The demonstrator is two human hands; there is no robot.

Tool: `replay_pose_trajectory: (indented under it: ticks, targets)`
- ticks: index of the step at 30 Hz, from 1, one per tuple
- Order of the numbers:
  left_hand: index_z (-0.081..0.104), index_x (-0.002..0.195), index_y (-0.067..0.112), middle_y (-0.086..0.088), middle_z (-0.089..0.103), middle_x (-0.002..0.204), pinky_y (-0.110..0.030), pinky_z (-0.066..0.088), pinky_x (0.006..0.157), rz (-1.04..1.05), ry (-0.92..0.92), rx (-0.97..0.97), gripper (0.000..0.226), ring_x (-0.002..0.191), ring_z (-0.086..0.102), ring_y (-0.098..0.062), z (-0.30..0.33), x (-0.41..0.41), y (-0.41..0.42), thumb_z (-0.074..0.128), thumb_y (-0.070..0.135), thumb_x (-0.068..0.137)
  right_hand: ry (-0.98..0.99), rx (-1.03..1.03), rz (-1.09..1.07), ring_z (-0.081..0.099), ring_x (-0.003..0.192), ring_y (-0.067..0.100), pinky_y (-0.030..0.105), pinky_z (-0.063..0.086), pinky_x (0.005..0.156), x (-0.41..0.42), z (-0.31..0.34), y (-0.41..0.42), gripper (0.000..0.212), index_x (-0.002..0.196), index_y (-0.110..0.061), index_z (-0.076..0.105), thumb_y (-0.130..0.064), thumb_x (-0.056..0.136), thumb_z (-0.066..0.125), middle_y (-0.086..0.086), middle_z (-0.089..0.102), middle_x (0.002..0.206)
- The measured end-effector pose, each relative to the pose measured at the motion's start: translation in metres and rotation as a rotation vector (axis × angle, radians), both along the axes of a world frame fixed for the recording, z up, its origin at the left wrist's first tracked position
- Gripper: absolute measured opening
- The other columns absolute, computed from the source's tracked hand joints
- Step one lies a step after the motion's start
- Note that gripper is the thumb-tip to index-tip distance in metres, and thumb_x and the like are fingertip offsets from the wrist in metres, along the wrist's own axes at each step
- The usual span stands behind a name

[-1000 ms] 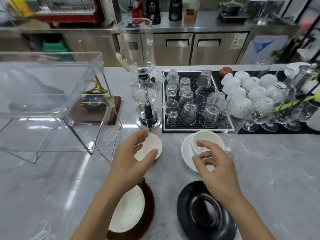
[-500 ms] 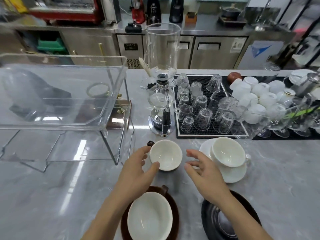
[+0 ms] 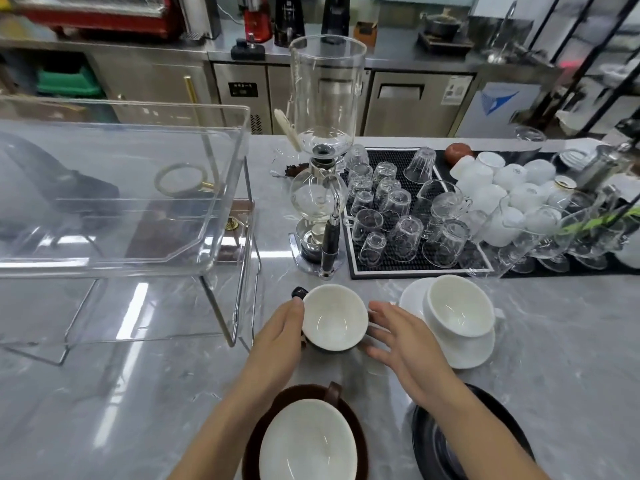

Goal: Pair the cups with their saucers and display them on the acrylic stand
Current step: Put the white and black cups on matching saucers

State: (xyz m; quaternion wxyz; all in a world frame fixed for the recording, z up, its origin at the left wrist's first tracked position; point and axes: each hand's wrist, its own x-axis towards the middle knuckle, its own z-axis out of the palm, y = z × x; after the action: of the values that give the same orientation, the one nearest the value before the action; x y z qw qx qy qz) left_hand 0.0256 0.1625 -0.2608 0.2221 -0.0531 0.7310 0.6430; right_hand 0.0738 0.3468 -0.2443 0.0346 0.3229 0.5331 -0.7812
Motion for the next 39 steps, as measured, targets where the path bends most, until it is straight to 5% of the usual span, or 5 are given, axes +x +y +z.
replay_pose_trajectory:
  ticks: [6,10,23,29,39]
  targets:
    - [0.065,0.127,0.032,0.009,0.068,0.118,-0.044,0.056,0.099,0.034,-0.186,0.122,0.051,0.101,0.071,-0.014,0.003,-0.010,0.008,0.031,0.062,0.102,-0.022,-0.135,0.020,0.071,0.080,0.023,0.043,0.062,0.070,-0.006,-0.006,0.000,0.027,0.113,-0.007,0.072,-0.023,0.100,0.054,0.003,0.076,0.101]
    - [0.064,0.119,0.037,0.009,0.068,0.118,-0.047,0.056,0.098,0.037,-0.234,0.175,0.045,0.110,0.069,-0.025,0.002,-0.010,0.007,0.030,0.061,0.102,-0.055,-0.186,0.025,0.067,0.093,0.029,0.048,0.060,0.079,-0.009,-0.013,0.002,0.027,0.116,-0.013,0.074,-0.025,0.097,0.058,0.006,0.074,0.116]
    - [0.067,0.114,0.035,0.002,0.066,0.132,-0.052,0.055,0.099,0.079,-0.253,0.202,0.046,0.121,0.064,-0.027,0.003,-0.009,0.007,0.030,0.059,0.103,-0.016,-0.228,0.048,0.070,0.088,0.021,0.050,0.059,0.089,-0.004,-0.012,0.000,0.022,0.109,-0.019,0.078,-0.023,0.097,0.060,-0.001,0.078,0.102]
    - [0.062,0.132,0.022,-0.001,0.061,0.139,-0.052,0.056,0.096,0.093,-0.243,0.216,0.060,0.124,0.061,-0.030,0.014,-0.004,0.007,0.028,0.060,0.103,0.021,-0.191,0.055,0.071,0.062,0.014,0.055,0.055,0.094,0.002,-0.006,0.001,0.023,0.103,-0.019,0.080,-0.025,0.098,0.058,-0.003,0.078,0.095]
    - [0.068,0.125,0.023,-0.004,0.065,0.137,-0.051,0.062,0.087,0.026,-0.211,0.293,0.060,0.115,0.069,-0.028,0.038,0.024,0.020,0.033,0.064,0.099,0.108,-0.221,0.007,0.076,0.090,0.024,0.051,0.061,0.081,0.039,0.016,0.024,0.024,0.108,-0.014,0.078,-0.023,0.093,0.063,0.005,0.076,0.113]
